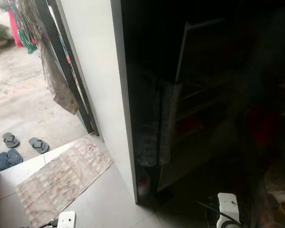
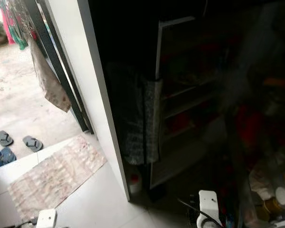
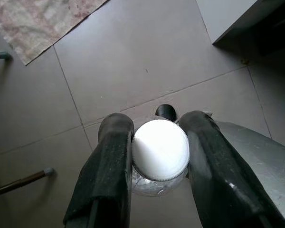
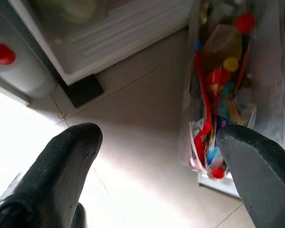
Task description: Restocking fridge
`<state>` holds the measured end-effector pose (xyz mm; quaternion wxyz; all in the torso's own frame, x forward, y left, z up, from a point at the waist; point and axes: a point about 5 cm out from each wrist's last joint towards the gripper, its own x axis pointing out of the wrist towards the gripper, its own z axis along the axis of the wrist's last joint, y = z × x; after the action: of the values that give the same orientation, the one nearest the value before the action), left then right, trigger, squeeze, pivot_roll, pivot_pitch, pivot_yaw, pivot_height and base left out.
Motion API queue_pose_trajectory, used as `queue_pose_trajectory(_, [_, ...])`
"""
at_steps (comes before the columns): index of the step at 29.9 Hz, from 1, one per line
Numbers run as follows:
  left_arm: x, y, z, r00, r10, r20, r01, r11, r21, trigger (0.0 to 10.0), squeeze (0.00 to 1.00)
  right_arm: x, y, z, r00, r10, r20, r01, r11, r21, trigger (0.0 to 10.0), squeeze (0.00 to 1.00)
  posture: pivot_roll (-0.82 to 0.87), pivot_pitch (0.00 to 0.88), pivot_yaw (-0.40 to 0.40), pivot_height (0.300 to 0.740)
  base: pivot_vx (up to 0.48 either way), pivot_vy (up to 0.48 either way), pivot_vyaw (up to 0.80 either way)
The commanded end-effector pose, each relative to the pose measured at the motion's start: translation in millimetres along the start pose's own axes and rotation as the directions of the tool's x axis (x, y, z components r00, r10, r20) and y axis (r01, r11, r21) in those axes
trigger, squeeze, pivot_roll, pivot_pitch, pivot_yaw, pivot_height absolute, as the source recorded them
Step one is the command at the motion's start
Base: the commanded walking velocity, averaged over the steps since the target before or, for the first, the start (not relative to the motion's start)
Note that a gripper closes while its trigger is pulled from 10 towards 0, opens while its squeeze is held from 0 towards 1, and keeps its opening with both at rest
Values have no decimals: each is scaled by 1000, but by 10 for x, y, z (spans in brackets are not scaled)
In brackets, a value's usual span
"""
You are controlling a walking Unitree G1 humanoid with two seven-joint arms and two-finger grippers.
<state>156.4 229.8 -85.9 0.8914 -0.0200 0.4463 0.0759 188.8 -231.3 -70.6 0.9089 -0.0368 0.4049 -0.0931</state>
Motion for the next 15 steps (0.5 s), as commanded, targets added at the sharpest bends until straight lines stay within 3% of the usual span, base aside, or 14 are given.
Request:
queue_pose_trajectory(1, [-21, 41, -71, 1000, 12, -23, -12, 1000, -1, 10000, 0, 12, 41, 44, 1000, 9, 12, -9, 1000, 1, 10000, 0, 15, 35, -3, 740, 0, -262, 0])
queue_pose_trajectory(4, [-21, 43, -70, 1000, 12, -23, -12, 1000, -2, 10000, 0, 12, 46, 45, 1000, 12, 13, -11, 1000, -4, 10000, 0, 14, 31, -1, 740, 0, -262, 0])
queue_pose_trajectory(15, [-15, 54, -45, 1000, 12, -21, -12, 1000, 2, 10000, 0, 2, 34, 0, 1000, 11, -4, -11, 1000, -7, 10000, 0, 16, 29, 4, 740, 0, 0, 0])
